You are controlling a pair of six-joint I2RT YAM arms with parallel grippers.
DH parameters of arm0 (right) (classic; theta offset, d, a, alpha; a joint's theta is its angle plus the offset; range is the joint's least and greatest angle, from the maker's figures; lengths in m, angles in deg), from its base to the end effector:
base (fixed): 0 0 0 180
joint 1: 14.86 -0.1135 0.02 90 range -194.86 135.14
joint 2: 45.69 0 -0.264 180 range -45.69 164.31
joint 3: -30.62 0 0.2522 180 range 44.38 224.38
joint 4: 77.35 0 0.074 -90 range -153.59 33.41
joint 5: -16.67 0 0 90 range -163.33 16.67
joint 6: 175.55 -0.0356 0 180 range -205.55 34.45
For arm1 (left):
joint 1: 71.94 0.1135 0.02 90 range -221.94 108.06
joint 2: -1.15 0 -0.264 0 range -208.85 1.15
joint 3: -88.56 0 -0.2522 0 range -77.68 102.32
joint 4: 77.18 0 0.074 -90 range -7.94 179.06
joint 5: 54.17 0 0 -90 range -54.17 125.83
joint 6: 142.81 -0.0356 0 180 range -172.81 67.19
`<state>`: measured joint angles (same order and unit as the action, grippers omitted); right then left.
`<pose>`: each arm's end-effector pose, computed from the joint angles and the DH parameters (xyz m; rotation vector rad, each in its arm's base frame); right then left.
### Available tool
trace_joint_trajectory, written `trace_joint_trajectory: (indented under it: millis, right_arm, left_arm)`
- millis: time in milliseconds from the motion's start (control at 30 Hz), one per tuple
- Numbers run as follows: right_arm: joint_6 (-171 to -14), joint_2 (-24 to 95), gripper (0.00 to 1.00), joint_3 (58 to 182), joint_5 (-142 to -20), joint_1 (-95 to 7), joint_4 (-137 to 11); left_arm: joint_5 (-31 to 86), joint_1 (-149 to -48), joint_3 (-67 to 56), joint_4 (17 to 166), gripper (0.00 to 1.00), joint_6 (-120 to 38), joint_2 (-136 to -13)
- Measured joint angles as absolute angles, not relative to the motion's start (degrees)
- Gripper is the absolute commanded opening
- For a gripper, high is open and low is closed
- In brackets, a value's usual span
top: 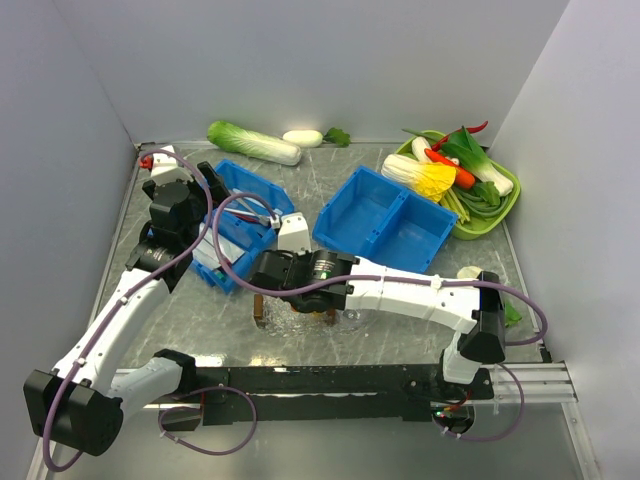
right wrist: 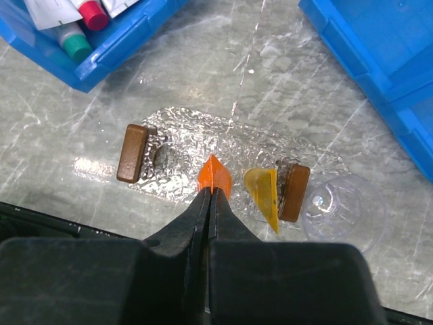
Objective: Prepare toiletry sets of a toothbrush and toothpaste on the tray
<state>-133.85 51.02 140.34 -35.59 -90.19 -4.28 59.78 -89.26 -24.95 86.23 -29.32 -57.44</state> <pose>0.1091 0.3307 0.3439 -0.3364 2.3077 0.1724 0.2311 -0.0569 0.3574 -0.3970 1.6655 -0.1695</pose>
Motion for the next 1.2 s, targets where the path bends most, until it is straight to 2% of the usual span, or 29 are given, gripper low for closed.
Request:
trace_joint_trajectory:
  millis: [1200]
  right_arm:
    - [-135.94, 51.0, 0.0, 132.38, -35.13, -90.19, -10.47]
  left_arm:
    - [59.78, -89.26, -24.95, 86.25, 0.97, -29.32, -57.57]
